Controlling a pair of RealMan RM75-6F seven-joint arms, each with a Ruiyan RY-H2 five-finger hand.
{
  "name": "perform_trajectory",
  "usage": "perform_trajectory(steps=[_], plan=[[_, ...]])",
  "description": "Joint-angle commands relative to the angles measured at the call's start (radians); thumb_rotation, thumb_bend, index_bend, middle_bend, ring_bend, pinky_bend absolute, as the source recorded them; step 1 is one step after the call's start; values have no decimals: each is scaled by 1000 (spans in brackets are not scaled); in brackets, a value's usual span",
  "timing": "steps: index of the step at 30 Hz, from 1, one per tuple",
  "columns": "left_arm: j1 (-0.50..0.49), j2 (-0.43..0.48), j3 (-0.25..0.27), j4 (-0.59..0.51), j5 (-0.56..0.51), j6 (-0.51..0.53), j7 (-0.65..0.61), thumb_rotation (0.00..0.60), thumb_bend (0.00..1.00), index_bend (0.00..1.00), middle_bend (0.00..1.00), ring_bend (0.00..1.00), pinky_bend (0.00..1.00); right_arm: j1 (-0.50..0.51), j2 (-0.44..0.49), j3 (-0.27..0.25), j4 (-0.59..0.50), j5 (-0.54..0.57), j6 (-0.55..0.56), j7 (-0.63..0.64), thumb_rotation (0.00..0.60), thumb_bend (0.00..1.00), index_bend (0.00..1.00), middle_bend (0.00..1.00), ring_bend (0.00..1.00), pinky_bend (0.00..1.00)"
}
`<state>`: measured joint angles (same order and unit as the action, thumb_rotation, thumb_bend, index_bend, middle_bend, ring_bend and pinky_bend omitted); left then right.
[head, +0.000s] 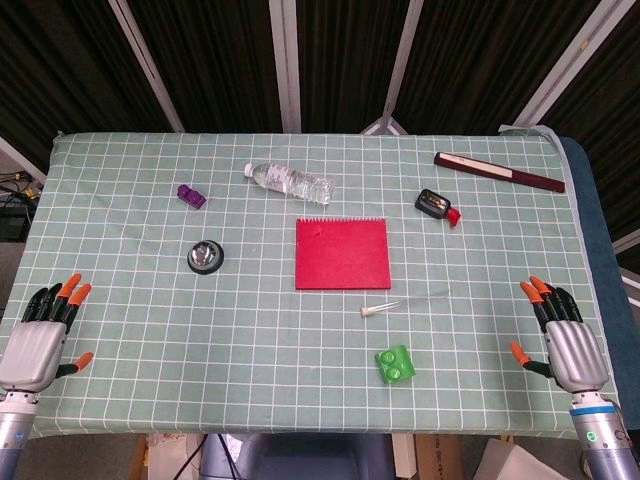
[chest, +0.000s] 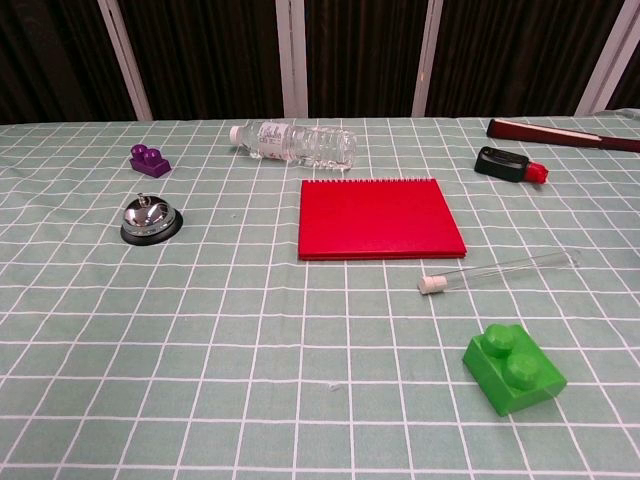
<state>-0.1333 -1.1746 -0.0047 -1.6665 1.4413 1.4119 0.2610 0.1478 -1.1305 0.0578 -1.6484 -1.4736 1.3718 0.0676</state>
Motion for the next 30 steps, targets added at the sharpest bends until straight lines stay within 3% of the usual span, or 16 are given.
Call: perform_trajectory(steps=[1, 17, 19, 24, 30], plan=[[0, 0, 0, 0, 0, 0, 1, 600, 166, 0, 0, 0, 0, 0, 0, 0, 0, 0, 0, 0, 600, 351, 0, 0, 0, 0], [-15, -10, -7, 10, -4, -26, 8, 600, 184, 0, 0, 0, 0, -5, 2, 0, 0, 1, 8, 2, 600, 352, 0, 0, 0, 0], [-27, -16, -15, 7, -15, -44, 18, 600, 261, 0, 0, 0, 0, -5, 3, -1, 3, 2, 5, 3, 600, 352, 0, 0, 0, 0], [-87, -37, -52, -10, -23, -97, 72, 600, 577, 0, 0, 0, 0, -6, 8, -1, 0, 4, 3, 21, 600, 351, 0, 0, 0, 0], [-217, -117, -126, 27, -88, -239, 159, 600, 759, 0, 0, 0, 0, -1, 6, -2, 1, -1, -3, 20, 600, 351, 0, 0, 0, 0]])
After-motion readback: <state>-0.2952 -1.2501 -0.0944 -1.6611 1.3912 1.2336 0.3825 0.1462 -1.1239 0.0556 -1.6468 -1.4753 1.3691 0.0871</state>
